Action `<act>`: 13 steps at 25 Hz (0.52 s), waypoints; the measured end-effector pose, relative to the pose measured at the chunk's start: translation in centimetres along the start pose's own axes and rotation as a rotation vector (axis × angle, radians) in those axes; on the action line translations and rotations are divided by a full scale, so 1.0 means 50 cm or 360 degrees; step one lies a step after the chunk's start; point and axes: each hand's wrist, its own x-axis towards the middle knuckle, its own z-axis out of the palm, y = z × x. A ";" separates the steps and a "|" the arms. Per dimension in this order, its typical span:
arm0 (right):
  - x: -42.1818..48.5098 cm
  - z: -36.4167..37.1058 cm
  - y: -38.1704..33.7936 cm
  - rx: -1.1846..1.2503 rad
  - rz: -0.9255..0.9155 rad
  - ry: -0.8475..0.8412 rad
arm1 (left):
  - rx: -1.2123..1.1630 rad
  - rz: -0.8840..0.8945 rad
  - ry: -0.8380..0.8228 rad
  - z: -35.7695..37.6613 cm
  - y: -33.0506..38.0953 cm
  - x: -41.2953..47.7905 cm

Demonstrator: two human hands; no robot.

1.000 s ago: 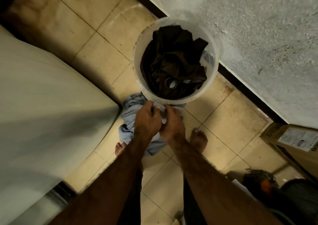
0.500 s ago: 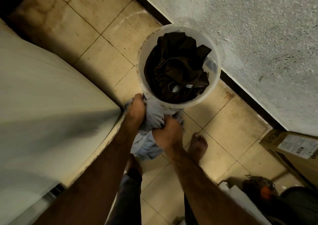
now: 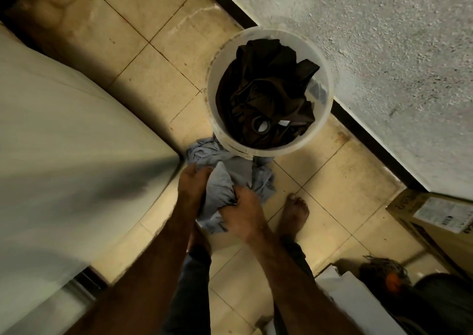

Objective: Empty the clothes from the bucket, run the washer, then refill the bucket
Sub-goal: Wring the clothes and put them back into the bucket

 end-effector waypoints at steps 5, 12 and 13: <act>0.032 0.010 -0.005 0.0514 0.0180 0.0388 | -0.0736 -0.0343 0.0525 -0.049 -0.033 0.001; 0.027 0.046 0.008 0.0680 0.0412 0.0229 | -0.0144 -0.0645 0.0423 -0.100 -0.024 0.007; 0.016 0.059 0.009 0.0550 0.0324 0.0096 | -0.0136 -0.0660 0.0424 -0.094 -0.023 0.004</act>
